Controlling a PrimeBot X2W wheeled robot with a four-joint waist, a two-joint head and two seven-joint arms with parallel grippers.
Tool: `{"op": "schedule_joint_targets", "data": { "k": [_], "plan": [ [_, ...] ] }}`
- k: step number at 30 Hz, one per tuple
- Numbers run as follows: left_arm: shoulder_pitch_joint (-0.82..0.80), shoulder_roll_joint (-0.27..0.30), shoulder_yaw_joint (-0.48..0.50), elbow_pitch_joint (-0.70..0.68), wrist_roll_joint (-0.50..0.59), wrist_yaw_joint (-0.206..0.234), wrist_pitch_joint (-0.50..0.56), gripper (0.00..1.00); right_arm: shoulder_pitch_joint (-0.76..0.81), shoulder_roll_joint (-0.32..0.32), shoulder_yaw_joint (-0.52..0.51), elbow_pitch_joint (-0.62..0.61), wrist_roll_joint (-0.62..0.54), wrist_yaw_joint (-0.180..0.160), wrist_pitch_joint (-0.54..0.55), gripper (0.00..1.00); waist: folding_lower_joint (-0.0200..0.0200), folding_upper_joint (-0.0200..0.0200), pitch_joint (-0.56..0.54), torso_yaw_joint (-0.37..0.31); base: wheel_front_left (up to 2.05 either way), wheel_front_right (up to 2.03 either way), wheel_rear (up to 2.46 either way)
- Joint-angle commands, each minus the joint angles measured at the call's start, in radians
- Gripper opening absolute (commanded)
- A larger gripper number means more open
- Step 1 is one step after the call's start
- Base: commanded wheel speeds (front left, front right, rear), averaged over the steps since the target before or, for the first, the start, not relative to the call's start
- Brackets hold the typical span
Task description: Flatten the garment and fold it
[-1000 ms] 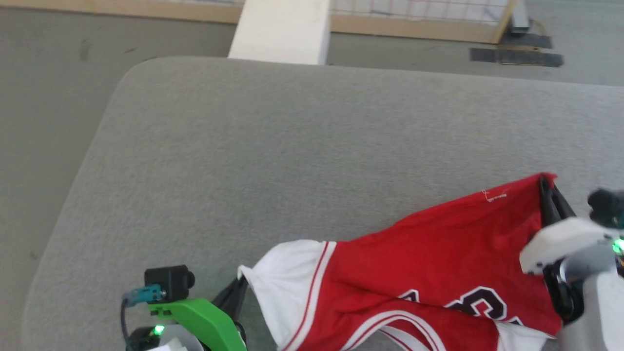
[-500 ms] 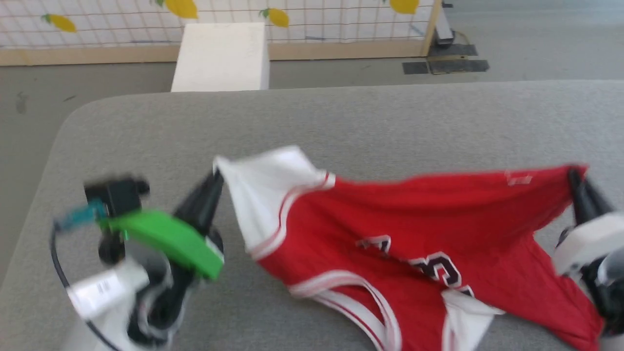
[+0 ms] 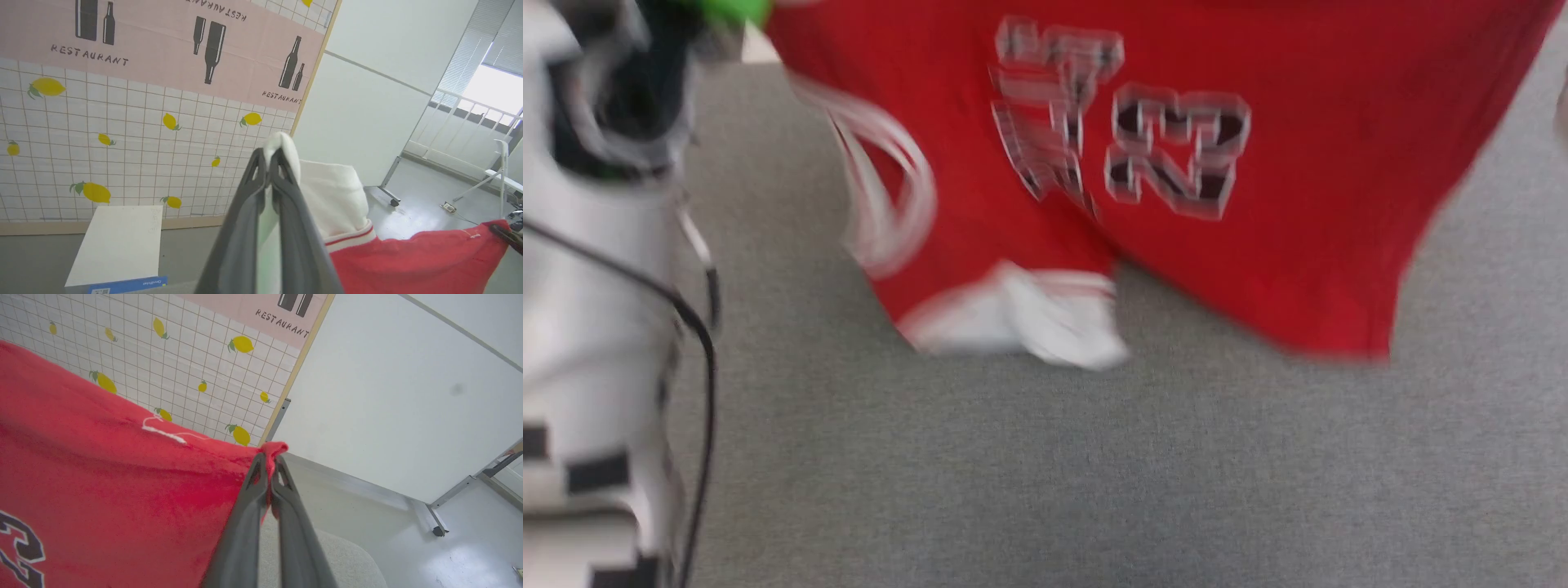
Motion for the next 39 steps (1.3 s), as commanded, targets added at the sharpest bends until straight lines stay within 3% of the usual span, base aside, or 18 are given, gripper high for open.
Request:
{"op": "schedule_joint_targets", "data": {
  "k": [1, 4, 5, 7, 11, 15, 20, 28, 34, 39],
  "plan": [
    [-0.075, 0.012, -0.002, 0.028, 0.034, 0.003, -0.015, 0.0, -0.068, -0.004, 0.016, 0.024, -0.003, -0.002, 0.003, 0.0, 0.0, -0.0001, 0.143, -0.016, 0.0, 0.0, 0.0],
    [-0.248, 0.024, 0.001, 0.112, 0.095, 0.009, -0.068, 0.0, -0.236, 0.017, 0.031, 0.096, -0.035, -0.002, -0.02, 0.0, 0.0, -0.0001, 0.205, -0.027, 0.0, 0.0, 0.0],
    [-0.394, 0.021, 0.017, 0.172, 0.13, 0.016, -0.141, 0.0, -0.378, 0.054, 0.016, 0.172, -0.086, -0.002, -0.066, 0.0, 0.0, -0.0001, 0.256, -0.029, 0.0, 0.0, 0.0],
    [-0.481, 0.02, 0.027, 0.21, 0.153, 0.012, -0.211, 0.0, -0.467, 0.087, -0.008, 0.226, -0.129, -0.002, -0.118, 0.0, 0.0, -0.0001, 0.279, -0.029, 0.0, 0.0, 0.0],
    [-0.579, 0.022, 0.043, 0.263, 0.178, -0.007, -0.33, 0.0, -0.575, 0.134, -0.055, 0.299, -0.204, -0.002, -0.222, 0.0, 0.0, -0.0001, 0.303, -0.023, 0.0, 0.0, 0.0],
    [-0.575, 0.028, 0.042, 0.321, 0.186, -0.038, -0.407, 0.0, -0.594, 0.155, -0.076, 0.357, -0.259, -0.002, -0.313, 0.0, 0.0, -0.0001, 0.302, -0.007, 0.0, 0.0, 0.0],
    [-0.429, 0.052, -0.009, 0.424, 0.211, -0.081, -0.415, 0.0, -0.477, 0.17, -0.056, 0.439, -0.249, -0.002, -0.37, 0.0, 0.0, -0.0001, 0.265, 0.016, 0.0, 0.0, 0.0],
    [-0.049, 0.09, -0.124, 0.539, 0.219, -0.132, -0.329, 0.0, -0.16, 0.183, -0.018, 0.536, -0.166, -0.002, -0.443, 0.0, 0.0, -0.0001, 0.137, 0.043, 0.0, 0.0, 0.0],
    [0.273, 0.109, -0.208, 0.504, 0.174, -0.15, -0.186, 0.0, 0.08, 0.183, -0.003, 0.535, -0.087, -0.002, -0.481, 0.0, 0.0, -0.0001, 0.02, 0.075, 0.0, 0.0, 0.0],
    [0.508, 0.111, -0.234, 0.393, 0.1, -0.145, -0.08, 0.0, 0.258, 0.189, -0.045, 0.496, -0.059, -0.002, -0.495, 0.0, 0.0, -0.0001, -0.047, 0.098, 0.0, 0.0, 0.0]
  ]
}}
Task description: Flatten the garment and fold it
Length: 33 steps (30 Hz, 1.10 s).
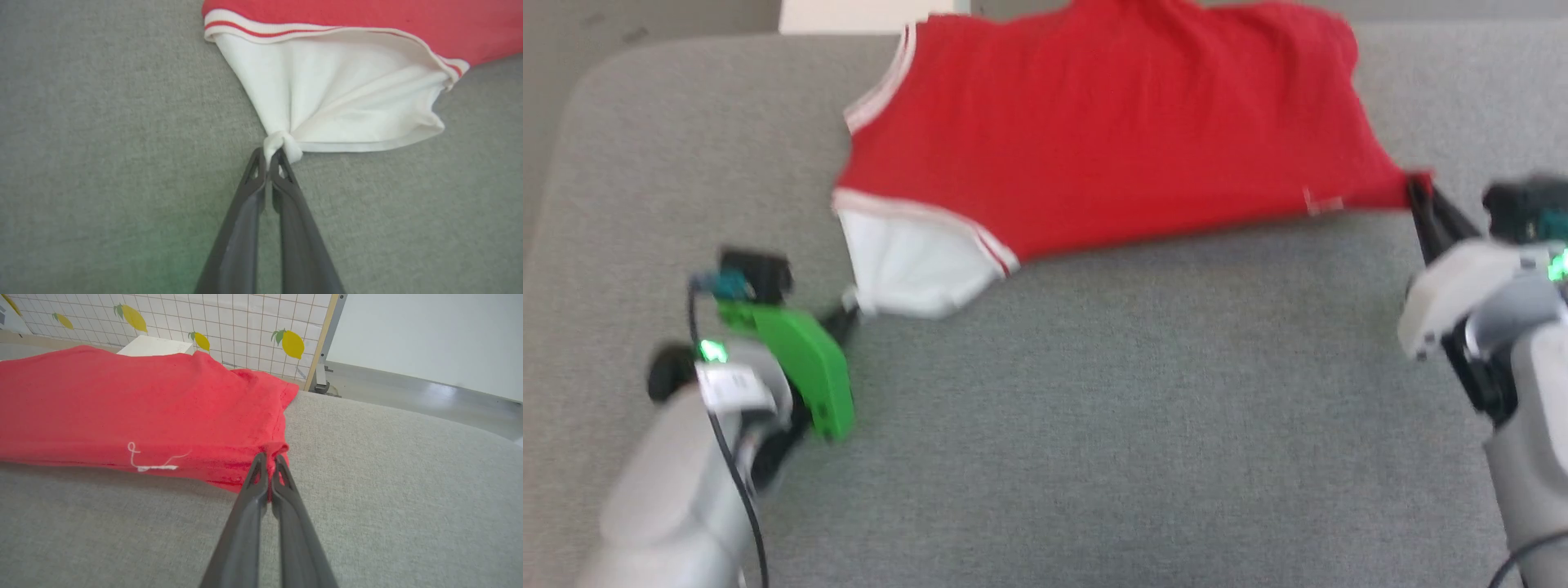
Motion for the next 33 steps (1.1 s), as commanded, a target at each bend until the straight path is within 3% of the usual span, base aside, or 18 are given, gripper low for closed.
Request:
{"op": "schedule_joint_targets", "data": {
  "k": [1, 14, 20, 24, 33],
  "plan": [
    [0.054, 0.011, -0.008, -0.027, -0.015, 0.005, 0.024, 0.0, 0.038, 0.002, -0.014, -0.019, 0.007, -0.002, -0.006, 0.0, 0.0001, -0.0001, -0.084, 0.042, 0.0, 0.0, 0.0],
    [0.517, 0.05, -0.038, -0.4, -0.133, 0.134, 0.19, 0.0, 0.433, 0.011, -0.1, -0.235, -0.032, -0.002, 0.145, 0.0, 0.0001, -0.0001, -0.159, 0.059, 0.0, 0.0, 0.0],
    [0.649, 0.052, -0.04, -0.498, -0.148, 0.185, 0.181, 0.0, 0.598, 0.057, -0.153, -0.329, -0.035, -0.002, 0.203, 0.0, 0.0001, -0.0001, -0.17, 0.061, 0.0, 0.0, 0.0],
    [0.667, 0.048, -0.059, -0.513, -0.085, 0.178, 0.097, 0.0, 0.665, 0.114, -0.191, -0.374, -0.03, -0.002, 0.18, 0.0, 0.0001, -0.0001, -0.175, 0.065, 0.0, 0.0, 0.0],
    [0.533, -0.015, -0.099, -0.448, 0.165, 0.171, -0.262, 0.0, 0.691, 0.17, -0.19, -0.405, -0.037, -0.002, -0.032, 0.0, 0.0001, -0.0001, -0.175, 0.056, 0.0, 0.0, 0.0]
  ]
}}
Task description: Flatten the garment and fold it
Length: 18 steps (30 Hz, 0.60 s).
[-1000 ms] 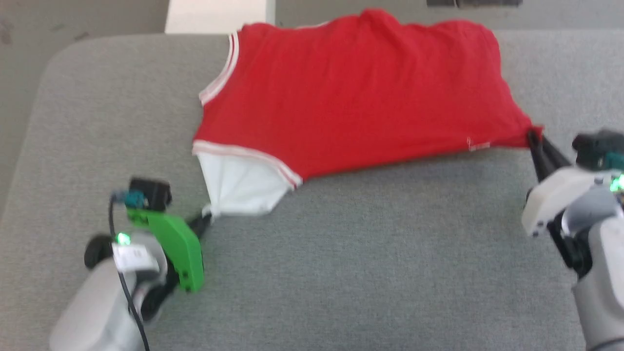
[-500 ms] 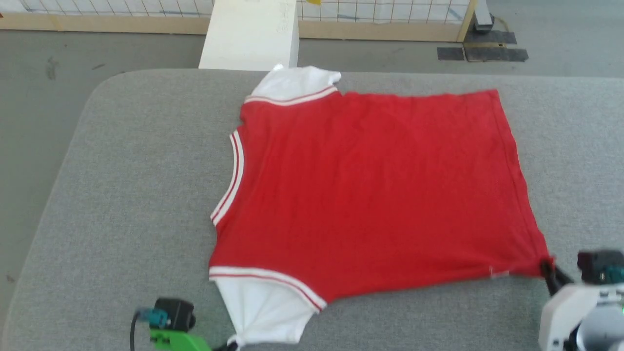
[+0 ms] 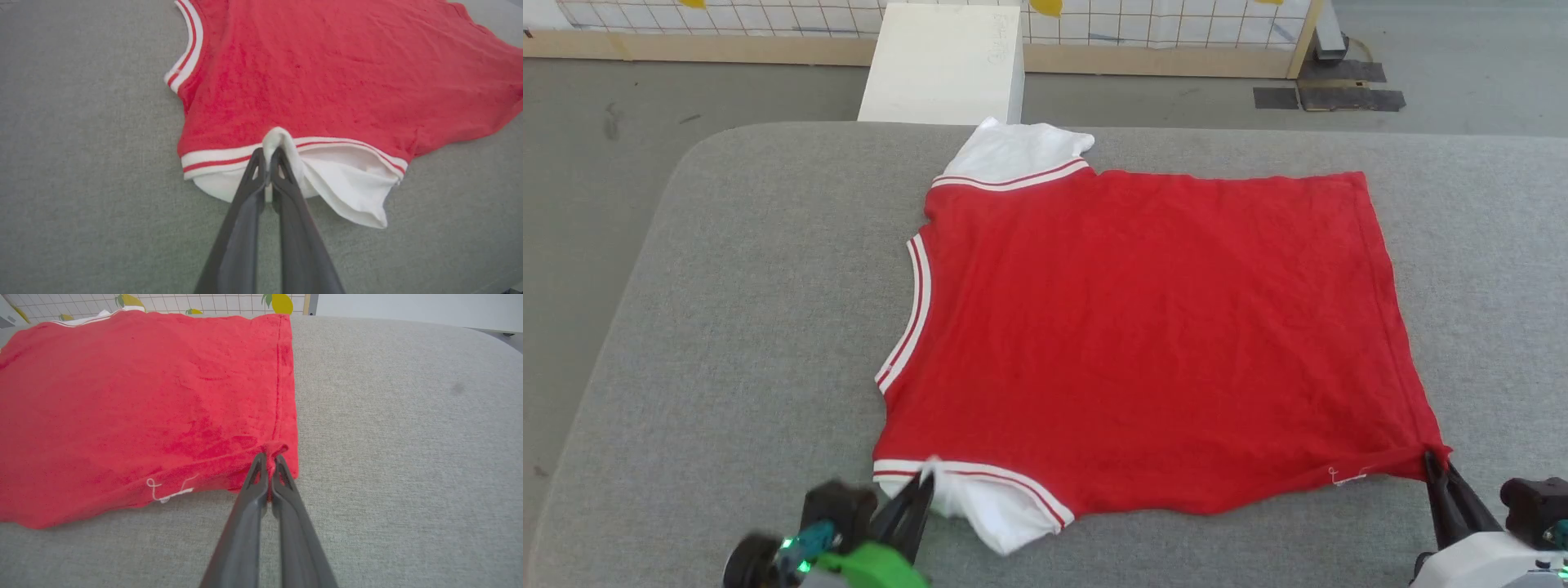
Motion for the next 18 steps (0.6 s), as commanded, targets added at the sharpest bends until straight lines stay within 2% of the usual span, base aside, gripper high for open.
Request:
{"op": "schedule_joint_targets", "data": {
  "k": [1, 4, 7, 12, 18],
  "plan": [
    [-0.047, -0.014, -0.004, 0.009, 0.027, -0.003, -0.035, 0.0, -0.001, 0.004, 0.007, 0.005, -0.006, -0.002, -0.018, 0.0, 0.0001, 0.0, 0.002, -0.001, 0.0, 0.0, 0.0],
    [-0.132, -0.033, -0.012, 0.032, 0.072, -0.01, -0.092, 0.0, -0.035, -0.006, 0.022, 0.018, -0.007, -0.002, -0.025, 0.0, 0.0001, 0.0, 0.011, -0.006, 0.0, 0.0, 0.0],
    [-0.221, -0.039, -0.012, 0.055, 0.092, -0.027, -0.102, 0.0, -0.086, -0.027, 0.043, 0.027, -0.005, -0.002, -0.014, 0.0, 0.0001, 0.0, 0.028, -0.013, 0.0, 0.0, 0.0],
    [-0.376, -0.027, -0.009, 0.095, 0.111, -0.069, -0.078, 0.0, -0.199, -0.07, 0.082, 0.044, 0.007, -0.002, 0.031, 0.0, 0.0001, 0.0, 0.072, -0.027, 0.0, 0.0, 0.0],
    [-0.522, -0.018, 0.02, 0.162, 0.08, -0.114, -0.041, 0.0, -0.343, -0.098, 0.091, 0.106, 0.036, -0.002, 0.111, 0.0, 0.0001, 0.0, 0.146, -0.039, 0.0, 0.0, 0.0]
  ]
}}
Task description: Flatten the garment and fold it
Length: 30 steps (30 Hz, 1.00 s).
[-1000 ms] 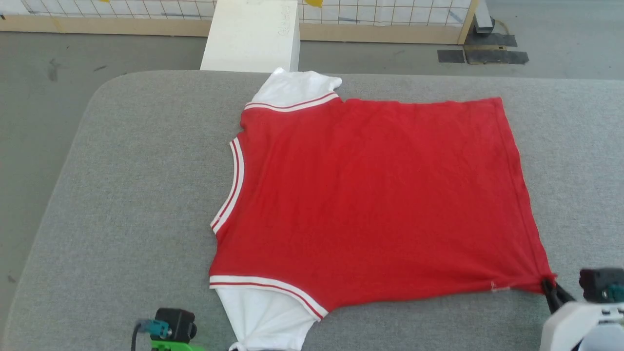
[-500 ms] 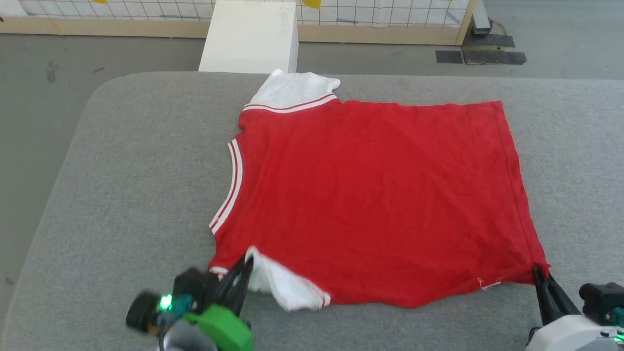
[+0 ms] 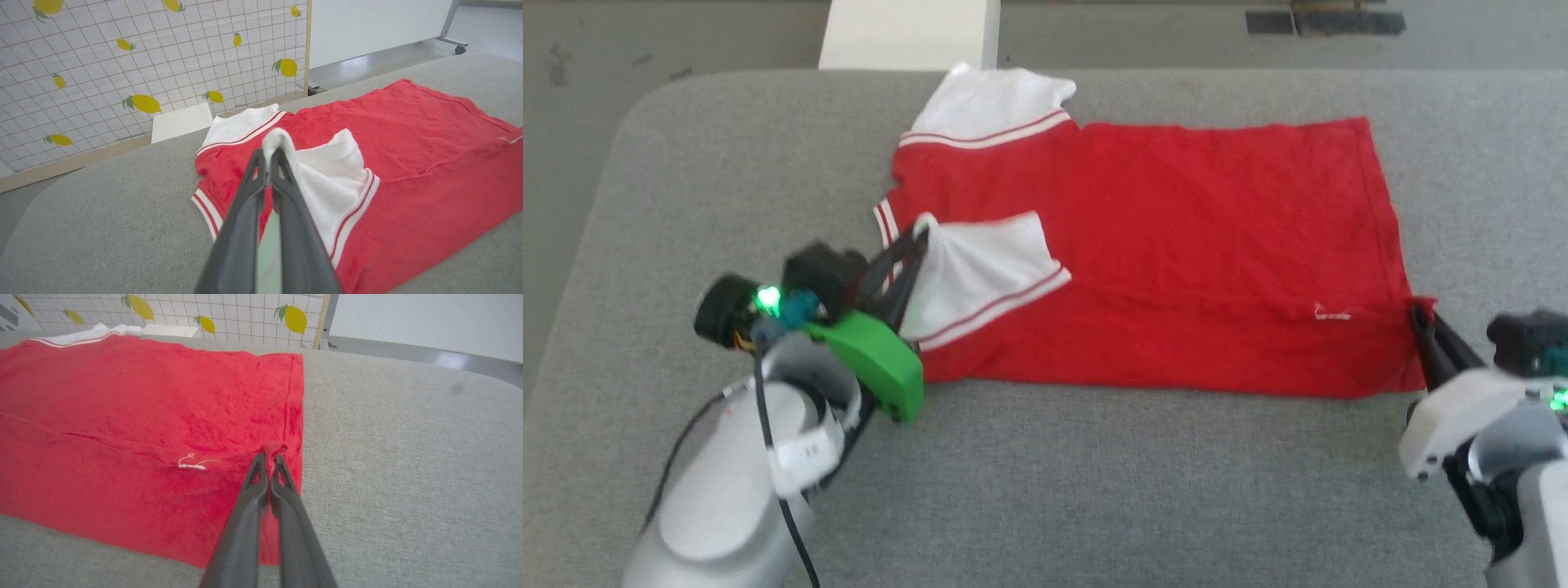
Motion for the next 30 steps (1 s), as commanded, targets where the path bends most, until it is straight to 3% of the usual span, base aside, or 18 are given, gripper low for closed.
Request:
{"op": "schedule_joint_targets", "data": {
  "k": [1, 10, 15, 20, 21, 22, 23, 24, 25, 30],
  "plan": [
    [-0.034, 0.006, 0.003, 0.016, -0.012, -0.012, 0.009, 0.0, -0.034, -0.007, 0.006, 0.014, 0.01, -0.002, 0.014, 0.0, 0.0001, 0.0, 0.049, -0.012, 0.0, 0.0, 0.0],
    [-0.158, 0.005, 0.016, 0.204, -0.094, -0.048, 0.121, 0.0, -0.206, -0.045, 0.019, 0.132, 0.044, -0.002, 0.15, 0.0, 0.0001, 0.0, 0.143, -0.019, 0.0, 0.0, 0.0],
    [-0.174, -0.006, 0.028, 0.332, -0.172, -0.048, 0.269, 0.0, -0.268, -0.044, 0.027, 0.182, 0.088, -0.002, 0.278, 0.0, 0.0001, 0.0, 0.164, -0.02, 0.0, 0.0, 0.0],
    [-0.165, -0.024, 0.038, 0.374, -0.26, -0.054, 0.403, 0.0, -0.286, -0.043, 0.017, 0.209, 0.137, -0.002, 0.438, 0.0, 0.0001, 0.0, 0.155, -0.016, 0.0, 0.0, 0.0],
    [-0.165, -0.024, 0.043, 0.367, -0.265, -0.05, 0.398, 0.13, -0.286, -0.041, 0.009, 0.206, 0.145, -0.002, 0.461, 0.0, 0.0001, 0.0, 0.15, -0.013, 0.0, 0.0, 0.0],
    [-0.166, -0.024, 0.049, 0.358, -0.261, -0.043, 0.38, 0.56, -0.285, -0.04, 0.004, 0.198, 0.146, -0.002, 0.47, 0.08, 0.0001, 0.0, 0.145, -0.011, 0.0, 0.0, 0.0],
    [-0.163, -0.024, 0.055, 0.348, -0.254, -0.032, 0.35, 1.0, -0.281, -0.037, -0.005, 0.183, 0.147, -0.002, 0.469, 0.48, 0.0001, 0.0, 0.138, -0.01, 0.0, 0.0, 0.0],
    [-0.16, -0.026, 0.061, 0.34, -0.248, -0.022, 0.321, 1.0, -0.276, -0.032, -0.013, 0.172, 0.147, -0.002, 0.465, 0.82, 0.0001, 0.0, 0.129, -0.007, 0.0, 0.0, 0.0],
    [-0.154, -0.028, 0.068, 0.327, -0.236, -0.01, 0.276, 1.0, -0.266, -0.026, -0.021, 0.158, 0.148, -0.002, 0.456, 1.0, 0.0001, 0.0, 0.118, -0.005, 0.0, 0.0, 0.0],
    [-0.095, -0.043, 0.101, 0.259, -0.171, 0.067, 0.035, 1.0, -0.195, 0.008, -0.056, 0.087, 0.158, -0.002, 0.361, 1.0, 0.0001, 0.0, 0.062, 0.007, 0.0, 0.0, 0.0]
  ]
}}
